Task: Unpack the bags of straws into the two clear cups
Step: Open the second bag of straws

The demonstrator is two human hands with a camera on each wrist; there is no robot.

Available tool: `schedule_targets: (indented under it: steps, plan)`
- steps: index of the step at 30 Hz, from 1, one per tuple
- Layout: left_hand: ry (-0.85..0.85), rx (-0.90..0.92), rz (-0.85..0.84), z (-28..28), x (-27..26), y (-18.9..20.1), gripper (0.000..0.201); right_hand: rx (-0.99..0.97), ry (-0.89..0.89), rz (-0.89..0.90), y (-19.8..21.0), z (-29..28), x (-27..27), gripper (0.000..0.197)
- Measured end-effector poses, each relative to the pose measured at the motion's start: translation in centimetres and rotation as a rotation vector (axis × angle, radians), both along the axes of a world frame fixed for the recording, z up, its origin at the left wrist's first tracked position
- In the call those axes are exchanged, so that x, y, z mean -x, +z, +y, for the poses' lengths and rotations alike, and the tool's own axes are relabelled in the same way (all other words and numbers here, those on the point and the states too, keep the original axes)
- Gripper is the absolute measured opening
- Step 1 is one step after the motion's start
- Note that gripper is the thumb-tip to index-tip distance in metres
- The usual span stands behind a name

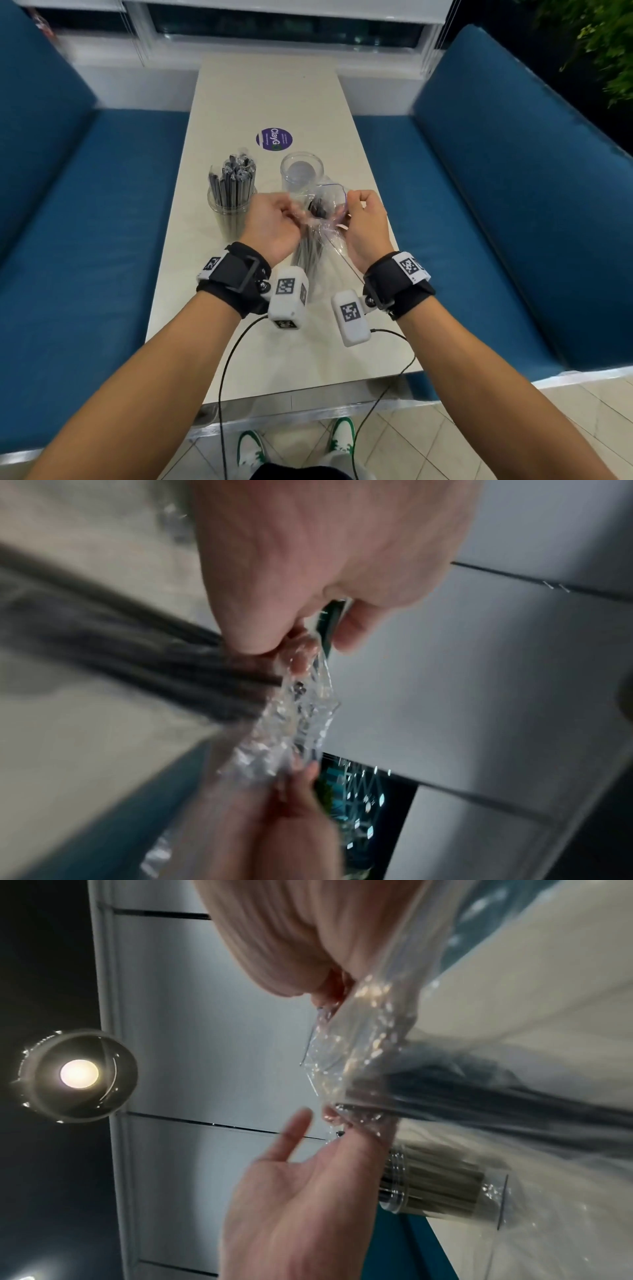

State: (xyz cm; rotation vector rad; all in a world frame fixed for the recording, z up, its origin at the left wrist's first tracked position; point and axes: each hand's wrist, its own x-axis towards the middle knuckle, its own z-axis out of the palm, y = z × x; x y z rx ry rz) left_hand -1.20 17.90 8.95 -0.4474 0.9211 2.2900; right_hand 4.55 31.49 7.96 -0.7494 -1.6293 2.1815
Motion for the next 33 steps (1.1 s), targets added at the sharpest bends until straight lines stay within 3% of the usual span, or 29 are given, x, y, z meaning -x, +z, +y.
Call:
schedule_targets:
  steps: [2, 4, 6, 7, 8, 10, 12, 15, 17, 19, 20, 25, 28, 31, 33]
  plan:
    - [-0.147, 0.271, 0.249, 0.3, -0.6, 0.2, 0.006, -0.004, -0.028, -0.027, 0.3, 0.2, 0.2, 0.013]
    - [-0.304, 0.658, 0.521, 0.9, -2.1, 0.3, 0.015, -0.031, -0.028, -0.054, 0.3, 0.4, 0.3, 0.018]
    - [-0.316, 0.931, 0.633, 1.3, -3.2, 0.2, 0.019, -0.039, 0.003, -0.050, 0.3, 0.2, 0.1, 0.016]
    - [-0.291, 0.997, 0.667, 1.4, -3.4, -0.1, 0.019, -0.035, 0.042, -0.025, 0.2, 0.2, -0.1, 0.008]
    - [-0.272, 1.032, 0.682, 1.4, -3.3, -0.4, 0.016, -0.033, 0.088, 0.002, 0.2, 0.3, -0.5, 0.012]
    - [-0.219, 0.998, 0.647, 1.0, -2.8, -0.8, 0.014, -0.080, 0.211, 0.054, -0.3, 0.8, -1.4, 0.039]
    - [-0.141, 0.738, 0.472, 0.6, -2.5, -0.5, 0.016, -0.266, 0.271, 0.027, -0.4, 1.4, -2.1, 0.046]
    - [-0.120, 0.362, 0.248, 0.3, -2.6, 0.6, 0.036, -0.570, 0.120, -0.102, -0.2, 2.3, -2.7, 0.033]
    - [-0.090, 0.283, 0.178, 0.0, -2.3, 0.4, 0.039, -0.716, 0.011, -0.160, -0.3, 3.5, -3.0, 0.019]
    - [-0.058, 0.256, 0.107, -0.1, -2.0, -0.1, 0.034, -0.887, 0.034, -0.285, -0.4, 4.3, -3.0, 0.013]
    - [-0.046, 0.255, 0.067, 0.0, -1.7, -0.4, 0.030, -0.878, 0.054, -0.331, -0.5, 4.7, -2.8, 0.013]
    - [-0.048, 0.394, 0.045, 0.0, -1.2, -0.9, 0.024, -0.102, 0.135, -0.246, 0.3, 5.7, -2.6, 0.010]
    - [-0.086, 0.552, 0.148, -0.2, -1.3, -1.1, 0.005, 0.244, 0.147, -0.173, 0.2, 5.9, -2.6, 0.025]
    - [-0.134, 0.717, 0.299, 0.2, -1.8, -1.2, 0.015, 0.445, 0.091, -0.205, -0.4, 5.2, -2.3, 0.028]
    - [-0.155, 0.776, 0.398, 0.5, -2.1, -1.1, 0.029, 0.453, 0.079, -0.234, -0.3, 4.2, -2.2, 0.020]
